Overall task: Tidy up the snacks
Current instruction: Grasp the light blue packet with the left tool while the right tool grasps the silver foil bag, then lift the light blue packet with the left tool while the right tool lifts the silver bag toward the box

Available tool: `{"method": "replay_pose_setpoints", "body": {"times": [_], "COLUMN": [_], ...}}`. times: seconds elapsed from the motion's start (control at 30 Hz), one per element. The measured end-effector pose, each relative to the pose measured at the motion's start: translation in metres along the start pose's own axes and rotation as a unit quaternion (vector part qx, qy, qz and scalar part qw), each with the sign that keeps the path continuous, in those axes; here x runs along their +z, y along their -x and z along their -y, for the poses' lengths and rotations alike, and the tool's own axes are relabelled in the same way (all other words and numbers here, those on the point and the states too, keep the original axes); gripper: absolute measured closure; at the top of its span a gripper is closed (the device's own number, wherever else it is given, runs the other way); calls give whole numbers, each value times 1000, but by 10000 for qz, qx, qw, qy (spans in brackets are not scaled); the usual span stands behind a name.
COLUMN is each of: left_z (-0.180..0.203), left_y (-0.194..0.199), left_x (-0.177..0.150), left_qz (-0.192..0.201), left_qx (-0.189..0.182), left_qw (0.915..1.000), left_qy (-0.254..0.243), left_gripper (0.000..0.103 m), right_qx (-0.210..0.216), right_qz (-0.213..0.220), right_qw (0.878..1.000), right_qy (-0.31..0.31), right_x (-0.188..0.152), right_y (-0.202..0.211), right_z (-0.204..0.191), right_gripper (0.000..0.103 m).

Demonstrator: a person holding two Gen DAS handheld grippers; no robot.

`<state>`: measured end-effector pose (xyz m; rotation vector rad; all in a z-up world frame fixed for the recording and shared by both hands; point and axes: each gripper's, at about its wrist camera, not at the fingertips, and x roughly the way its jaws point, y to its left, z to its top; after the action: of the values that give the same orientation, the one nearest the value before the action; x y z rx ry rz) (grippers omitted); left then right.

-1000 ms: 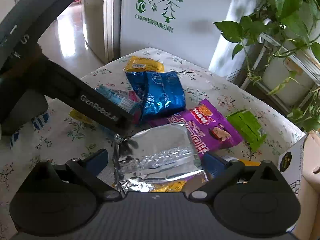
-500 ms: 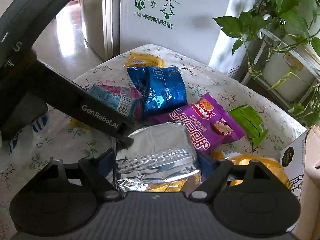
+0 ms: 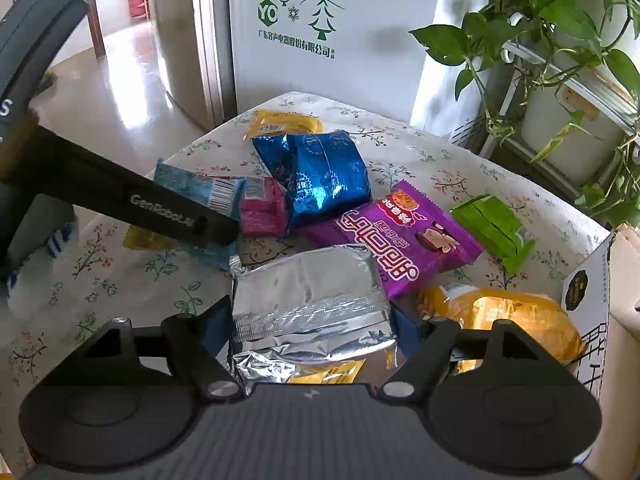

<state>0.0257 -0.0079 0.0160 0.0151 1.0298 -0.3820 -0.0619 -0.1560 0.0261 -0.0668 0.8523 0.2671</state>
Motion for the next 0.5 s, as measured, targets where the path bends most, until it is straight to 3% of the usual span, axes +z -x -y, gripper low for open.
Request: {"method": "replay_pose_setpoints", "body": {"times": [0.5], "left_z": [-16], "left_y": [18], "left_x": [-18], "left_qz": [131], "left_qx": [-66], "left_qw": [9992], "left_qy": [381], "left_gripper": [61], "right_qx": [156], "right_qz": [77], "right_qw": [9996], "right_qy": [-237], "right_x": [-4], "right_y": [9], "right_z": [2], "right_gripper": [21]}}
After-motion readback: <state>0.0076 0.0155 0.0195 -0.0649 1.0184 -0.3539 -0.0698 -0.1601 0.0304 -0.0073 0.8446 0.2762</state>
